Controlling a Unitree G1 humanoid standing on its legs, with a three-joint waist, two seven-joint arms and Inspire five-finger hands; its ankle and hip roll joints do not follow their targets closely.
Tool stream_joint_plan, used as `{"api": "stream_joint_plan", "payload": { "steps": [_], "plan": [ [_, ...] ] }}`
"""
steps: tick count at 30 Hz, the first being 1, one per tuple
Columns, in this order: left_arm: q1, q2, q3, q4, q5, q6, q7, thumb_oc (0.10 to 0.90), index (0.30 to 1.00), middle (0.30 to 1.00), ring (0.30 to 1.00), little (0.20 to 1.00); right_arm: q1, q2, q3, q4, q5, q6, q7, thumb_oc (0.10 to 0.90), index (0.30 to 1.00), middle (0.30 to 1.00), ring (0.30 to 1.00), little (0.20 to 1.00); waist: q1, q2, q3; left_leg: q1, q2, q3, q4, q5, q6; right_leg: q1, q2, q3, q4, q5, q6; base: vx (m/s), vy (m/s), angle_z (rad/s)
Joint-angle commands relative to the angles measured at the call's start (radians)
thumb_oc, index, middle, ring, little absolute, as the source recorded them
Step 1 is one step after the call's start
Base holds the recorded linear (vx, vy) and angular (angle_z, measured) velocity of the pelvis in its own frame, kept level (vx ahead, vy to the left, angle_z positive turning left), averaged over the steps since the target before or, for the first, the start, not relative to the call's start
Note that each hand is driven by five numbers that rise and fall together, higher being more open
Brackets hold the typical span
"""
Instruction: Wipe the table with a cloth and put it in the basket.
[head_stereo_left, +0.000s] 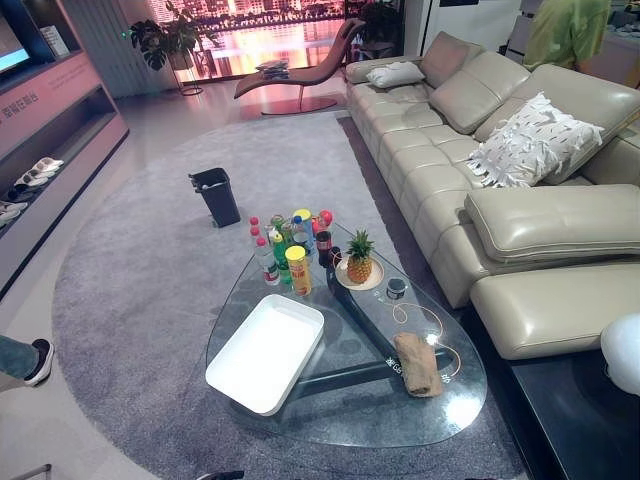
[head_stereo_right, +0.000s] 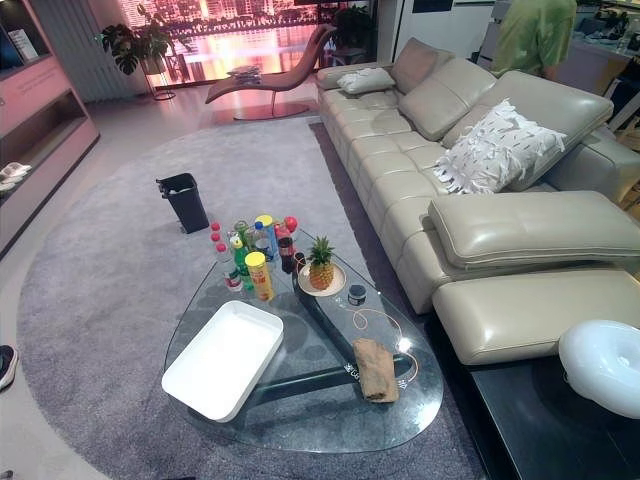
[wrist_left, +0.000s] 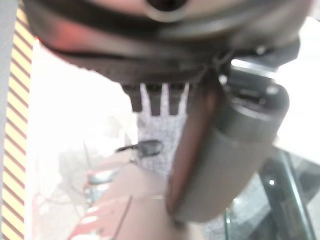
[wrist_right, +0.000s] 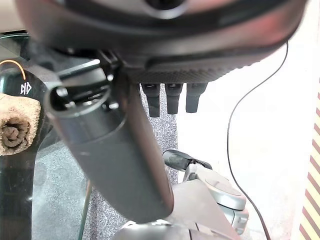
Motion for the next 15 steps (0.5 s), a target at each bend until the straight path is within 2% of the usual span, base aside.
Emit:
{"api": "stream_joint_plan", "payload": {
  "steps": [1,3,8,11,12,15],
  "plan": [
    [-0.06,0.024,0.0,0.048,-0.019,-0.012,0.003,0.8,0.9,0.9,0.9,0.9,-0.055,-0.005,-0.018,0.041,0.012,-0.005,-0.013,0.8,0.9,0.9,0.9,0.9,0.007,-0.039,0.054,0.035,0.031,0.025,0.007,0.004,-0.013,-0.021,-0.086,0.026,0.003,0.066,0.057,0.0,0.0,0.0],
    [-0.06,0.024,-0.001,0.047,-0.022,-0.013,0.003,0.8,0.9,0.9,0.9,0.9,-0.056,-0.006,-0.017,0.04,0.013,-0.005,-0.014,0.8,0.9,0.9,0.9,0.9,0.007,-0.039,0.056,0.032,0.031,0.025,0.007,0.005,-0.013,-0.024,-0.085,0.026,0.003,0.067,0.057,-0.02,0.012,0.0],
    [-0.089,0.02,-0.028,0.016,-0.127,-0.025,0.027,0.8,0.9,0.9,0.9,0.9,-0.097,-0.033,0.011,0.024,0.034,0.011,-0.026,0.8,0.9,0.9,0.9,0.9,0.003,-0.018,0.139,-0.073,0.03,0.007,0.007,0.035,-0.015,-0.133,-0.081,0.04,0.003,0.089,0.046,-0.1,0.039,-0.03],
    [-0.106,0.025,-0.031,0.001,-0.148,-0.032,0.036,0.8,0.9,0.9,0.9,0.9,-0.111,-0.036,0.018,0.017,0.032,0.022,-0.035,0.8,0.9,0.9,0.9,0.9,0.001,-0.015,0.171,-0.107,0.027,0.003,0.007,0.044,-0.012,-0.168,-0.076,0.047,0.003,0.097,0.042,-0.09,0.015,0.03],
    [-0.131,0.033,-0.035,-0.012,-0.186,-0.04,0.047,0.8,0.9,0.9,0.9,0.9,-0.132,-0.047,0.026,0.013,0.046,0.033,-0.041,0.8,0.9,0.9,0.9,0.9,0.0,-0.011,0.205,-0.145,0.024,-0.007,0.007,0.054,-0.011,-0.207,-0.068,0.051,0.003,0.103,0.036,-0.16,0.01,0.01],
    [-0.155,0.046,-0.03,-0.031,-0.218,-0.042,0.056,0.8,0.9,0.9,0.9,0.9,-0.139,-0.068,0.019,0.013,0.045,0.029,-0.042,0.8,0.9,0.9,0.9,0.9,0.0,-0.005,0.242,-0.18,0.014,-0.031,0.007,0.061,-0.009,-0.241,-0.059,0.056,0.006,0.106,0.029,-0.08,0.013,0.03]
  ]
}}
